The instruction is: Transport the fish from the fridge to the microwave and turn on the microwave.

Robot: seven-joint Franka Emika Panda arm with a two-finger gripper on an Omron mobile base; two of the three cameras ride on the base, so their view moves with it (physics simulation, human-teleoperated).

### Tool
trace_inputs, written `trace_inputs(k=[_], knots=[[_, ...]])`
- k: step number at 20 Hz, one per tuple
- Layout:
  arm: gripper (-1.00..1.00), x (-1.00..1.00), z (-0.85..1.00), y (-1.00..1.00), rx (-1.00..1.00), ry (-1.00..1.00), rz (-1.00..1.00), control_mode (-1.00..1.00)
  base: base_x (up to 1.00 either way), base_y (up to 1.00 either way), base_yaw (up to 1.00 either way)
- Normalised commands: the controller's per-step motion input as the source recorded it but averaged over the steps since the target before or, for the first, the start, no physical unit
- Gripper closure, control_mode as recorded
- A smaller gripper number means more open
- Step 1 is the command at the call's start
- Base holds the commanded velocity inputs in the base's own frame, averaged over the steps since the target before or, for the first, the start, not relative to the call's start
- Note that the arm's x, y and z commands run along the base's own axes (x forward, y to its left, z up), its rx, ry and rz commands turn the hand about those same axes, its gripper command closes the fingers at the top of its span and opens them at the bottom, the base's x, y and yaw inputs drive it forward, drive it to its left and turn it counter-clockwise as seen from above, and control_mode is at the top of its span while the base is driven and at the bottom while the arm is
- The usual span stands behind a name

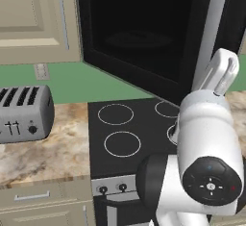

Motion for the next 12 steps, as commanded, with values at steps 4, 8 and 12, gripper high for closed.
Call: trace_inputs(k=[4,8,12], knots=[[-1.0,0.53,0.0,-0.44,0.04,0.03,0.0,-1.0,0.0,0.0,0.0],[-1.0,0.57,0.0,-0.39,0.03,0.05,0.0,-1.0,0.0,0.0,0.0],[-1.0,0.56,0.0,-0.39,0.01,0.07,0.0,-1.0,0.0,0.0,0.0]])
